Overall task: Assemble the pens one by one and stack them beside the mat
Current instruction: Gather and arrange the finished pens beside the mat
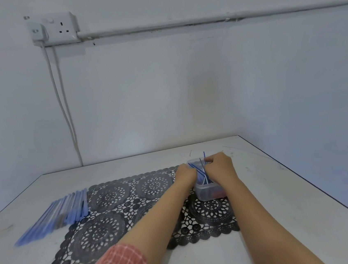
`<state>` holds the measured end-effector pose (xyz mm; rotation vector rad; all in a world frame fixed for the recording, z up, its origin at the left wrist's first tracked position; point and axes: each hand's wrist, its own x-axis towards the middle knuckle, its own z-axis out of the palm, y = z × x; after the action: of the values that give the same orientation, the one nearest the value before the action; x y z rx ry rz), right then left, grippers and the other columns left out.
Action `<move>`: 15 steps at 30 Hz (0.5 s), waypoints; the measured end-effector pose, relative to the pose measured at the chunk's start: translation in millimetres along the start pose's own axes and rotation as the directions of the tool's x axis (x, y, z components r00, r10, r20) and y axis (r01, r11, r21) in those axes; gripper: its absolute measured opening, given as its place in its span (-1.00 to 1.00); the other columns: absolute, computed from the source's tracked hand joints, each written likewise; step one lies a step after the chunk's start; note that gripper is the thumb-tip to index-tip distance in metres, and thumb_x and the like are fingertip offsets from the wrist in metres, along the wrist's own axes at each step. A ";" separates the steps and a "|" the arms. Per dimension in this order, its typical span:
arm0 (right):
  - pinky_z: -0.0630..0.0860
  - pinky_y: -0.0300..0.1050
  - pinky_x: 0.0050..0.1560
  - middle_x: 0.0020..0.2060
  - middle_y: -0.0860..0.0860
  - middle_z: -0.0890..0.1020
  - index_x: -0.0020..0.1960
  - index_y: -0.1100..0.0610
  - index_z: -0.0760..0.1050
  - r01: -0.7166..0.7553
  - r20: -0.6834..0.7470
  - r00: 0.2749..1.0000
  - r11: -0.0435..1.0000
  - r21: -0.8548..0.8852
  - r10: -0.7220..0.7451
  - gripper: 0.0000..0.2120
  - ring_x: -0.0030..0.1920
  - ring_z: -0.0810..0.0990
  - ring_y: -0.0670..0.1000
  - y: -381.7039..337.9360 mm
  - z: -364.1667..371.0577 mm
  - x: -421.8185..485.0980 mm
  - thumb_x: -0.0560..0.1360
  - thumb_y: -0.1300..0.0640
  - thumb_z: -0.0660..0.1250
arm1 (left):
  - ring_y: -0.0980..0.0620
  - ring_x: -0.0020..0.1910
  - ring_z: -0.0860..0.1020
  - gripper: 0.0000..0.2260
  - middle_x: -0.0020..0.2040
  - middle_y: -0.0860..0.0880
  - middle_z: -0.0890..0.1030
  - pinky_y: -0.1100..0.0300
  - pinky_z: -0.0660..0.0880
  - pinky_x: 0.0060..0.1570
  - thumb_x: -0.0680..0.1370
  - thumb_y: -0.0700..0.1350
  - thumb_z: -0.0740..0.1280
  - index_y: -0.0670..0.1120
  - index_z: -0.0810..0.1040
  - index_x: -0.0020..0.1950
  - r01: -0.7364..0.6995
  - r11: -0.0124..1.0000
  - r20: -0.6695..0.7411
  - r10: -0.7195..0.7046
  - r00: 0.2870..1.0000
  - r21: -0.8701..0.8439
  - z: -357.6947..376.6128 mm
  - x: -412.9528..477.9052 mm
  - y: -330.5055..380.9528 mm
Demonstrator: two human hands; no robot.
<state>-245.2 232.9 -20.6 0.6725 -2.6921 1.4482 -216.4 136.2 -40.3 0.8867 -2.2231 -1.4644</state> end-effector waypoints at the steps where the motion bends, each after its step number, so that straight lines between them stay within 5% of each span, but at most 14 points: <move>1: 0.45 -0.16 0.10 0.21 0.17 0.54 0.23 0.25 0.51 -0.001 0.006 1.000 1.000 0.015 0.001 -0.63 0.15 0.54 0.12 -0.7 2.2 -0.8 0.45 0.36 0.19 | -0.08 -0.13 0.47 -0.84 0.10 -0.40 0.46 0.08 0.36 -0.34 0.49 -0.36 0.11 -0.35 0.44 0.00 -0.009 1.000 0.011 0.009 1.000 -0.002 -3.1 -0.5 0.4; 4: 0.43 -0.21 0.10 0.21 0.14 0.54 0.23 0.22 0.52 0.012 0.012 1.000 1.000 0.025 -0.012 -0.64 0.16 0.53 0.09 -4.9 8.0 -3.2 0.47 0.35 0.19 | 0.07 -0.36 0.29 -0.86 -0.29 -0.17 0.41 0.21 0.16 -0.46 0.48 -0.35 0.11 -0.20 0.36 -0.24 0.023 0.999 0.013 -0.023 1.000 -0.022 -10.7 -3.1 -0.4; 8: 0.43 -0.19 0.12 0.18 0.15 0.56 0.20 0.20 0.53 0.047 0.018 0.999 0.998 -0.037 -0.046 -0.67 0.15 0.54 0.08 -9.4 13.5 -8.0 0.47 0.34 0.20 | 0.02 -0.25 0.45 -0.64 -0.19 -0.20 0.49 0.23 0.24 -0.42 0.50 -0.30 0.18 -0.44 0.33 0.25 0.012 0.998 0.015 -0.011 1.000 -0.058 -17.8 -10.4 -1.3; 10: 0.49 -0.12 0.13 0.15 0.14 0.58 0.19 0.17 0.54 0.078 0.007 0.997 0.992 -0.099 -0.078 -0.68 0.12 0.55 0.08 -14.2 16.6 -14.3 0.48 0.32 0.21 | -0.06 -0.04 0.48 -0.56 0.01 -0.15 0.49 0.20 0.39 -0.11 0.55 -0.21 0.21 -0.36 0.26 0.38 -0.006 0.998 0.015 0.007 1.000 -0.068 -27.0 -12.7 -2.0; 13: 0.48 -0.10 0.12 0.14 0.09 0.58 0.17 0.14 0.55 0.183 0.001 0.983 0.969 -0.163 -0.185 -0.71 0.12 0.54 0.05 -26.9 19.6 -28.2 0.51 0.28 0.18 | -0.07 0.16 0.48 -0.57 0.28 -0.12 0.47 0.09 0.45 0.15 0.55 -0.18 0.23 -0.23 0.33 0.41 -0.069 0.995 -0.057 0.065 0.996 -0.068 -51.9 -13.7 -5.5; 15: 0.46 -0.10 0.15 0.12 0.05 0.59 0.14 0.11 0.56 0.280 0.016 0.960 0.953 -0.119 -0.280 -0.70 0.12 0.53 0.01 -39.6 26.0 -41.0 0.50 0.30 0.16 | -0.02 -0.09 0.55 -0.70 0.07 -0.10 0.58 0.03 0.56 0.00 0.53 -0.21 0.22 -0.19 0.51 0.25 -0.113 0.993 -0.104 0.110 0.988 -0.019 -78.4 -12.7 -10.8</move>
<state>-188.2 208.1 -12.6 0.9955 -2.5269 1.2073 -157.9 86.7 -16.9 0.7977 -2.1395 -1.3613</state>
